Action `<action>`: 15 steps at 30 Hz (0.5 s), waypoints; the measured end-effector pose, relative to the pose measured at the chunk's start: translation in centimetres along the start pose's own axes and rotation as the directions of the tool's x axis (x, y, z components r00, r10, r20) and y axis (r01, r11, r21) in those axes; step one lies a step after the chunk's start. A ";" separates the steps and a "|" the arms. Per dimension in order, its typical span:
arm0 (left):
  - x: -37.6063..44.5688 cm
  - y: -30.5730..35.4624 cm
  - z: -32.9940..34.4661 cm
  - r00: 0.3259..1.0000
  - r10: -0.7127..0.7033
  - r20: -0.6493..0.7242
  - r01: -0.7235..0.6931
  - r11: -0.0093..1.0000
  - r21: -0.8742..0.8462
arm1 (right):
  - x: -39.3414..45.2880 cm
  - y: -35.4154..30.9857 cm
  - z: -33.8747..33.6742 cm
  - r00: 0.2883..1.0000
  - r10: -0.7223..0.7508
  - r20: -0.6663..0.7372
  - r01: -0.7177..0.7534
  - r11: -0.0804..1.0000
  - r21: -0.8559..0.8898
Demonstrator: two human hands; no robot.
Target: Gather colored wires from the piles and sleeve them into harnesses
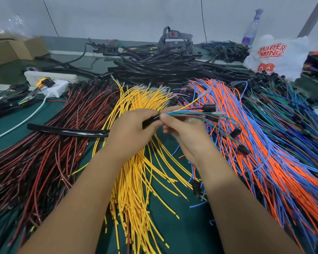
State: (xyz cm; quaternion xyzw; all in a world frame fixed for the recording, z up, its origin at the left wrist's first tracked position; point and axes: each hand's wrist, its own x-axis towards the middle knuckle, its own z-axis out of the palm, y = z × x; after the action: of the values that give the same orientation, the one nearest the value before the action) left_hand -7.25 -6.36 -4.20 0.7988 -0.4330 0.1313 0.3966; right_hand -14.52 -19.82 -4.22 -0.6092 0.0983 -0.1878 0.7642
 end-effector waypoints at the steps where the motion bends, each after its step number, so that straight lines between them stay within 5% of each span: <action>1: 0.0 -0.1 0.1 1.000 -0.022 -0.016 0.022 0.999 -0.046 | -0.1 -0.1 0.1 0.999 -0.001 0.032 -0.001 0.998 0.067; 7: 0.1 0.3 0.3 0.991 -0.093 -0.091 0.083 0.990 -0.114 | 0.3 -0.6 0.0 0.999 -0.022 0.041 0.001 0.886 0.463; 12: 0.0 0.2 0.4 0.995 -0.095 -0.011 0.094 0.995 -0.044 | 0.7 -0.4 -0.2 0.994 -0.042 -0.099 0.071 0.947 0.312; 15: 0.0 0.3 0.4 0.998 -0.066 0.017 0.066 0.998 -0.017 | 0.6 -0.3 0.0 0.997 -0.057 -0.049 0.066 0.975 0.211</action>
State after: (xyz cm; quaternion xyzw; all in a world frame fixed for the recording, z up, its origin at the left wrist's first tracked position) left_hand -7.56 -6.71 -4.28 0.8102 -0.4106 0.1079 0.4042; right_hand -14.00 -20.15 -3.93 -0.5226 0.0751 -0.2340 0.8164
